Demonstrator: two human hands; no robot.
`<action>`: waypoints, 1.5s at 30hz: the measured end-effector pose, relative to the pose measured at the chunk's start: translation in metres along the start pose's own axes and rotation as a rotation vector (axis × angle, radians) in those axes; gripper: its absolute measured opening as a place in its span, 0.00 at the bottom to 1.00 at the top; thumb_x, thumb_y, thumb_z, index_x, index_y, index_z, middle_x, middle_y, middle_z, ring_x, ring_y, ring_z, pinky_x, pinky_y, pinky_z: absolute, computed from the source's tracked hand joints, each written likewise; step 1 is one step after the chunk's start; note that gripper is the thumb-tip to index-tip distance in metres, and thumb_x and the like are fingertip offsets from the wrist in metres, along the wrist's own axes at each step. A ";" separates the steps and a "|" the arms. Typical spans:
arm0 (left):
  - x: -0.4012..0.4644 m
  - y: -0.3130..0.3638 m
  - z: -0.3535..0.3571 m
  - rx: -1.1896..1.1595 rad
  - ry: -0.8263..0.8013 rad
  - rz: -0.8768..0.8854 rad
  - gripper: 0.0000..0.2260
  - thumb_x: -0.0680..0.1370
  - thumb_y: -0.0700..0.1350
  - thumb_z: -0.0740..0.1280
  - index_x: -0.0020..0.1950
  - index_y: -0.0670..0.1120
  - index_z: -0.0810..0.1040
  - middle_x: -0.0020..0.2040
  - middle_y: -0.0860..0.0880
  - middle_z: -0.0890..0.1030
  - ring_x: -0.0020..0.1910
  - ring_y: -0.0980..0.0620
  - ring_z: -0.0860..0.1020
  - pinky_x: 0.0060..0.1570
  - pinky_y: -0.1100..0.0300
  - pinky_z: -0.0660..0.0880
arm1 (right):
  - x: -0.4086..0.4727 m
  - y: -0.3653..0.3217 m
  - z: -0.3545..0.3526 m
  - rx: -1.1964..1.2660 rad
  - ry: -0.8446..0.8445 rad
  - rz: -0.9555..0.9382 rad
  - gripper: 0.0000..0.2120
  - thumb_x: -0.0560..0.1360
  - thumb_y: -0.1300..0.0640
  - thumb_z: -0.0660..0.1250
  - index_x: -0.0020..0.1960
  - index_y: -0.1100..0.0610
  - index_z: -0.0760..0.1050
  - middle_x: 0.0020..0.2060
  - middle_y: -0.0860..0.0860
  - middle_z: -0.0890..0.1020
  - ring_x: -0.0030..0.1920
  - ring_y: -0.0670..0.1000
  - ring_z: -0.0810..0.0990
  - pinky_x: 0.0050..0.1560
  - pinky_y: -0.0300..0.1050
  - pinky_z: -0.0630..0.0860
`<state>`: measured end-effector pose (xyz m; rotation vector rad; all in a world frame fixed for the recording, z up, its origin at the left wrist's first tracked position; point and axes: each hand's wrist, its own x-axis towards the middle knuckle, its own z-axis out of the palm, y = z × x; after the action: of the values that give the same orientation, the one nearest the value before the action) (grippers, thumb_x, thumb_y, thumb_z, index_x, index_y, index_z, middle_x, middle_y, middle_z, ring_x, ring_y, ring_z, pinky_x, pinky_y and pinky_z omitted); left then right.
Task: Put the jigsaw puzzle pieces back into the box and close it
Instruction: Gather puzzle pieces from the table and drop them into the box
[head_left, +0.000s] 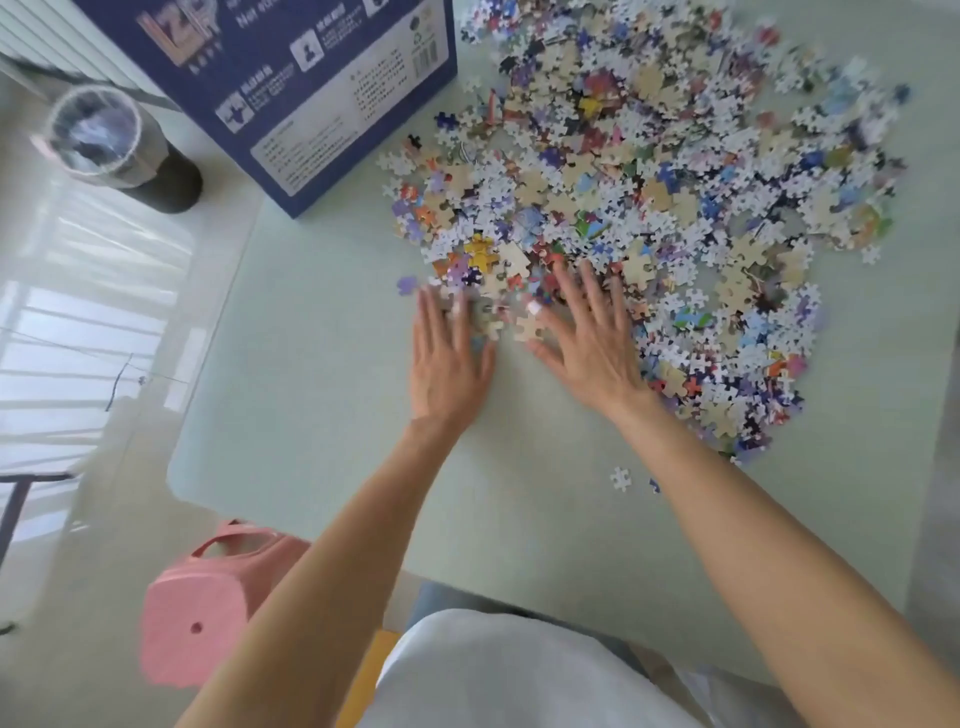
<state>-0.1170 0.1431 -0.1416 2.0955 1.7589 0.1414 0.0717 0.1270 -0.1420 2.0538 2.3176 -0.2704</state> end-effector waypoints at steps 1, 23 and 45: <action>0.009 0.016 0.002 -0.007 -0.039 0.064 0.29 0.81 0.56 0.52 0.77 0.45 0.48 0.77 0.40 0.44 0.76 0.44 0.41 0.74 0.52 0.40 | 0.005 0.008 -0.004 0.036 0.024 0.060 0.25 0.78 0.39 0.51 0.72 0.47 0.60 0.75 0.55 0.53 0.74 0.58 0.49 0.72 0.58 0.39; 0.119 0.064 -0.040 0.127 -0.337 0.267 0.44 0.66 0.60 0.74 0.74 0.52 0.55 0.70 0.45 0.59 0.69 0.43 0.56 0.62 0.48 0.70 | 0.068 0.040 -0.061 0.091 -0.109 0.266 0.37 0.66 0.35 0.69 0.67 0.54 0.65 0.64 0.55 0.68 0.63 0.59 0.64 0.57 0.53 0.72; 0.144 0.064 -0.057 0.096 -0.322 0.359 0.22 0.76 0.50 0.67 0.69 0.52 0.67 0.63 0.47 0.72 0.61 0.46 0.71 0.57 0.54 0.72 | 0.077 0.049 -0.078 0.403 0.093 0.236 0.08 0.74 0.61 0.68 0.52 0.61 0.79 0.41 0.55 0.83 0.34 0.51 0.77 0.36 0.49 0.79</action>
<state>-0.0470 0.2870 -0.0915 2.3320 1.2192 -0.1770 0.1173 0.2199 -0.0813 2.5461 2.1793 -0.6944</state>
